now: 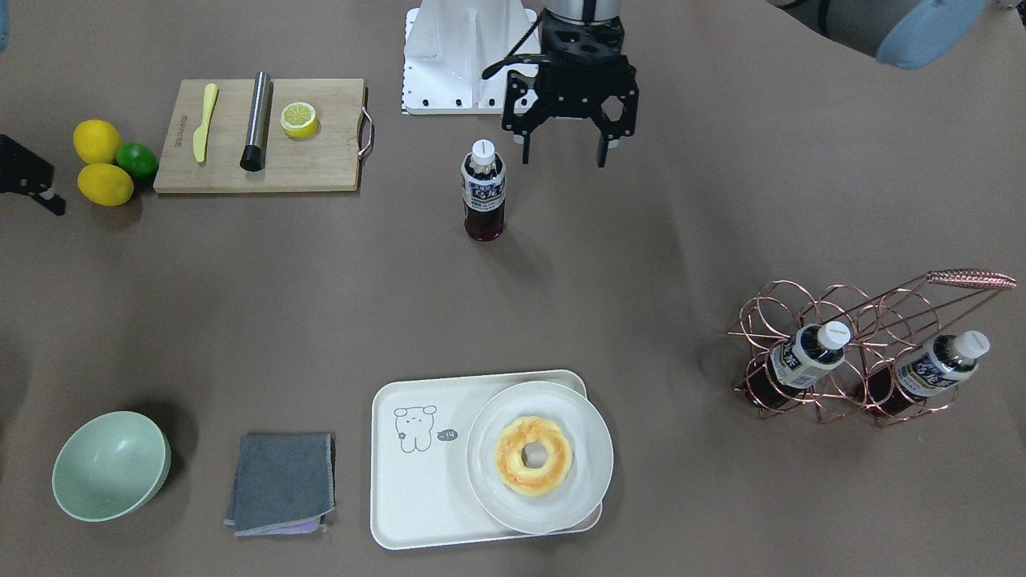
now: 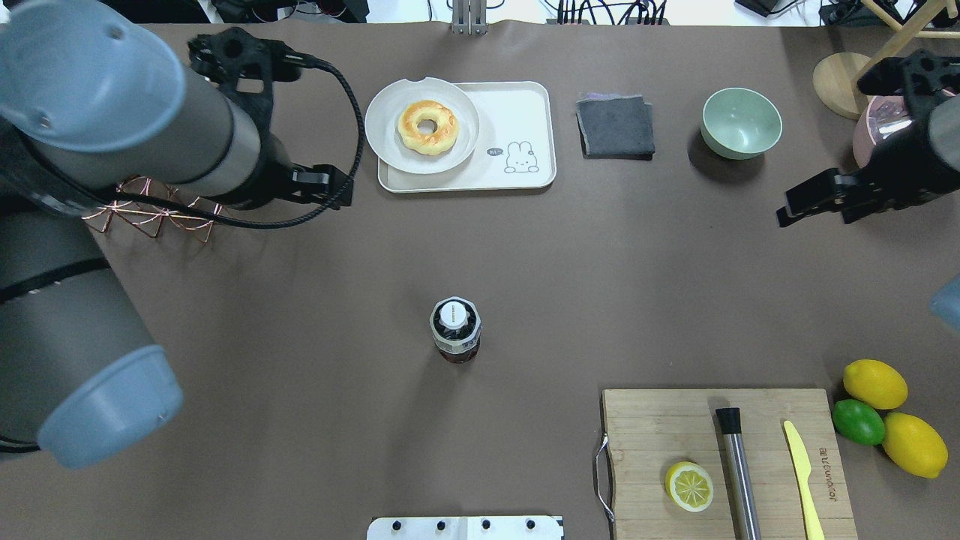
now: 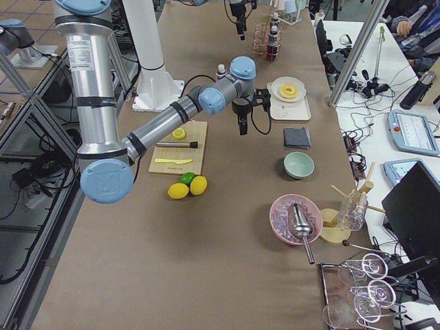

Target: Place tea on tray

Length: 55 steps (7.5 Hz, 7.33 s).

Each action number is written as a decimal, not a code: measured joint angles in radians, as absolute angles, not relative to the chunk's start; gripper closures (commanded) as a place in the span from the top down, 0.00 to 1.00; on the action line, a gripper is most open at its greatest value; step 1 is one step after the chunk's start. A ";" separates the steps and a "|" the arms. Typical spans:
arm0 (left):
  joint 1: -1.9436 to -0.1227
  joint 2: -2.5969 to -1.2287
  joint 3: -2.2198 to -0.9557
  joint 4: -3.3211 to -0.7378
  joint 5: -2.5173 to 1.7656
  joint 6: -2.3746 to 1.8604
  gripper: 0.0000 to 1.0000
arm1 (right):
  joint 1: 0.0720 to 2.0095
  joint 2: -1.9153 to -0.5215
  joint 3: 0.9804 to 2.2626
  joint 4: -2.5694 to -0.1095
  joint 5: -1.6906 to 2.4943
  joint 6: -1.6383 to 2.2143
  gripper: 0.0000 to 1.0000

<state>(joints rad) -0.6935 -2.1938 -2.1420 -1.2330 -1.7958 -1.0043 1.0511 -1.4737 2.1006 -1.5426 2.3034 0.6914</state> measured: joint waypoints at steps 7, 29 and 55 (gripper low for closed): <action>-1.119 -1.601 -2.154 -1.644 -2.196 -0.502 0.96 | 0.434 -0.917 2.119 -1.892 1.824 1.280 0.99; -1.169 -1.546 -2.151 -1.720 -2.214 -0.498 0.96 | 0.835 -0.545 1.295 -1.592 1.912 0.968 0.00; -1.634 -1.268 -2.033 -1.558 -2.322 0.165 0.97 | 1.408 -1.528 1.953 -1.790 2.267 -0.071 1.00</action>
